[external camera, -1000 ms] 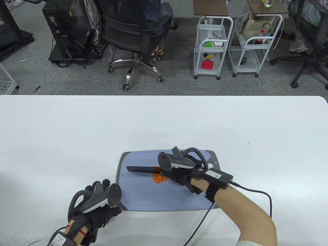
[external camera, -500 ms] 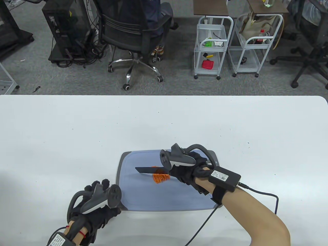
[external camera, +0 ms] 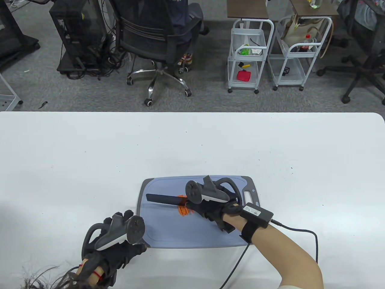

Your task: Chop plasticine discs into granules with repetitive downward strikes

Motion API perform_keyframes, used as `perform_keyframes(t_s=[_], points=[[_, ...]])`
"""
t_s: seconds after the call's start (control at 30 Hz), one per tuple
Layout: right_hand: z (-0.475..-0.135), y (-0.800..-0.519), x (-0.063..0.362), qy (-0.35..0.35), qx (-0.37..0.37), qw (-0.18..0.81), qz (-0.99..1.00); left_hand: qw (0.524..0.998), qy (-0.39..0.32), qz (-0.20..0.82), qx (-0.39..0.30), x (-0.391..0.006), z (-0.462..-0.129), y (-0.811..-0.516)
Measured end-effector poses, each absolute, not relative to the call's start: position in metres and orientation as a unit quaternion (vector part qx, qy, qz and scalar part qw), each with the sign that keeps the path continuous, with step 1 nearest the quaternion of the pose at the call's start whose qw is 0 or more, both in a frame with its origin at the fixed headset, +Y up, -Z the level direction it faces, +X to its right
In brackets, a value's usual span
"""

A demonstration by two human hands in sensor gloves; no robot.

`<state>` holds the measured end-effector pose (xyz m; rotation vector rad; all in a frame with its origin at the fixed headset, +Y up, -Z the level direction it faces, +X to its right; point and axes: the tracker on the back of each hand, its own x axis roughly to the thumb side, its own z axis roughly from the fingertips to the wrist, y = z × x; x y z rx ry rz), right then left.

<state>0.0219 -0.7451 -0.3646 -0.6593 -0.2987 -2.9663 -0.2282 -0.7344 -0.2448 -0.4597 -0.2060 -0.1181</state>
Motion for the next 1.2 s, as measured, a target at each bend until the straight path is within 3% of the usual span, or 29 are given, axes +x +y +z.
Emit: perform_keyframes(t_s=[0.23,0.37,0.57,0.77,0.9,0.97,1.07,1.2], points=[[-0.372,-0.711,0.043,-0.168,-0.187,0.113,-0.961,0.966,-0.089,-0.065,-0.234,-0.234,-0.247,-0.741],[-0.365,-0.701,0.043,-0.139,-0.220,0.061,-0.964,0.963,-0.099,-0.054,-0.245,-0.234,-0.247,-0.743],[-0.362,-0.716,0.040,-0.084,-0.251,0.107,-0.958,0.962,-0.095,-0.066,-0.249,-0.232,-0.247,-0.746],[-0.362,-0.723,0.034,-0.082,-0.270,0.130,-0.950,0.960,-0.099,-0.060,-0.254,-0.230,-0.247,-0.746],[-0.360,-0.745,0.030,-0.080,-0.259,0.033,-0.962,0.960,-0.096,-0.047,-0.260,-0.232,-0.251,-0.746],[-0.358,-0.745,0.027,-0.056,-0.272,0.045,-0.960,0.960,-0.091,-0.045,-0.259,-0.233,-0.252,-0.745],[-0.363,-0.745,0.026,-0.100,-0.250,0.033,-0.963,0.961,-0.090,-0.047,-0.257,-0.234,-0.252,-0.745],[-0.370,-0.730,0.031,-0.148,-0.236,0.097,-0.956,0.962,-0.087,-0.052,-0.253,-0.237,-0.249,-0.745]])
